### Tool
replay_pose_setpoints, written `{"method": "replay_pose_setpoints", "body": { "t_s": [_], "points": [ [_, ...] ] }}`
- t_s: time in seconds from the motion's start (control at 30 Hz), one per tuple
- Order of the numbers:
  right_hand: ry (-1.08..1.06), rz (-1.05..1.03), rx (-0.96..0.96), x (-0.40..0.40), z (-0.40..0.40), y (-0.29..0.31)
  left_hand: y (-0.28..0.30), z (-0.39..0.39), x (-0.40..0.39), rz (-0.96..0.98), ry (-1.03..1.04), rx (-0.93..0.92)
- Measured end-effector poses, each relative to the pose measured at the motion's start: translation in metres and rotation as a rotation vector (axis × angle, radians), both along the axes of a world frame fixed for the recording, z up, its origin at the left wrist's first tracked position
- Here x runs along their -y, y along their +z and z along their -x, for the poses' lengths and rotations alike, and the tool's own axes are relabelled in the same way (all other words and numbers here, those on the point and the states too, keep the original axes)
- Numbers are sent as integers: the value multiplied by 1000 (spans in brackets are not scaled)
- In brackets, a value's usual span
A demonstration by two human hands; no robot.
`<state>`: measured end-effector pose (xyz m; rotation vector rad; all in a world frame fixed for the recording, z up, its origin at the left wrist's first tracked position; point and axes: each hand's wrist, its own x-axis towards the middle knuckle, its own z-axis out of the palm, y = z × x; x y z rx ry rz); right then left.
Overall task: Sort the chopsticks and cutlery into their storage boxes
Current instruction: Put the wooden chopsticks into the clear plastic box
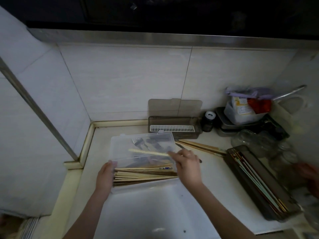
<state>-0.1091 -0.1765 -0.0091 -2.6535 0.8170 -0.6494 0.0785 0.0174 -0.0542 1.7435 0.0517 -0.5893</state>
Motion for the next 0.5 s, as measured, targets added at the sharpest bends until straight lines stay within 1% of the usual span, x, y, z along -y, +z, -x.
{"method": "replay_pose_setpoints", "body": {
  "t_s": [0.1,0.13,0.17,0.23,0.3,0.33,0.43,0.5],
  "points": [
    [199,115,-176,-24,-17,-1,0,0,1,-26,1,12],
    [255,54,-225,-30,-21,-8,1,0,1,-30,-2,9],
    [294,-85,-287,-33,-23,-13,2,1,2,-24,-2,16],
    [324,-289,-263,-35,-23,-19,2,2,3,-15,5,24],
    [287,-392,-194,-30,-17,-18,1,1,2,-22,7,23],
    [249,-410,-143,-24,-13,-16,0,0,3,-30,9,12],
    [72,-383,12,2,-3,-14,-6,-3,2,-55,10,-12],
    [-85,-380,50,21,2,-16,-6,-3,1,-47,11,-7]
  ]
}}
